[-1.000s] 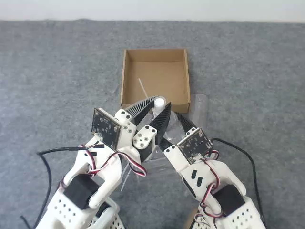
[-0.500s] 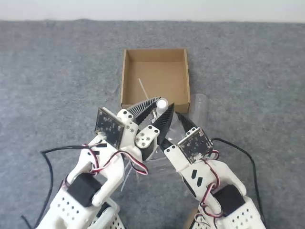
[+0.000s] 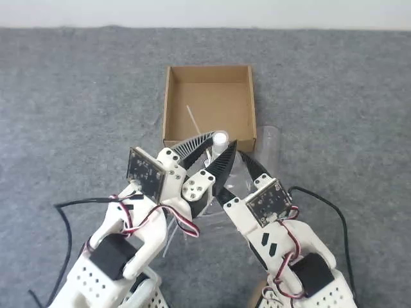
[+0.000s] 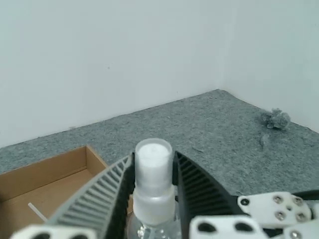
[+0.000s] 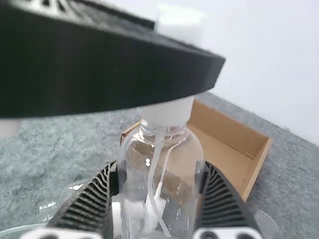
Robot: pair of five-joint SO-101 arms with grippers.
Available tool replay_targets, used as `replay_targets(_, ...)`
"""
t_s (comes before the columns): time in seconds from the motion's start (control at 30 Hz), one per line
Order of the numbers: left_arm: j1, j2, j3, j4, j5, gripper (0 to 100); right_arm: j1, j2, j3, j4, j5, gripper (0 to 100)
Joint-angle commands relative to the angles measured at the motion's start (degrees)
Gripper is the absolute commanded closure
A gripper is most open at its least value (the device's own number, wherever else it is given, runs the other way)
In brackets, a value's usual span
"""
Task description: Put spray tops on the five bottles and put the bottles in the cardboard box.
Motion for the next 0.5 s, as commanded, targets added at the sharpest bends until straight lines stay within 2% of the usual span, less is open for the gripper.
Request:
replay_targets(0.0,-0.1,-0.3,-0.6,1.6,-0.6,84,1.0,-1.6,-5.5,0.0,-0.7,99.1)
replay_targets(0.13,0.0,-0.4,-2.2,4.0,-0.5,80,1.0,-1.7,-4.7,-0.1,-0.7,99.1)
replay_targets(0.33,3.4,-0.4,-5.9,9.1,-0.6,80,1.0,-1.7,-4.6,-0.1,-0.7,99.1)
replay_targets(0.47,3.6,-0.4,-7.1,9.7,-0.6,80,1.0,-1.7,-3.4,-0.1,-0.6,99.1)
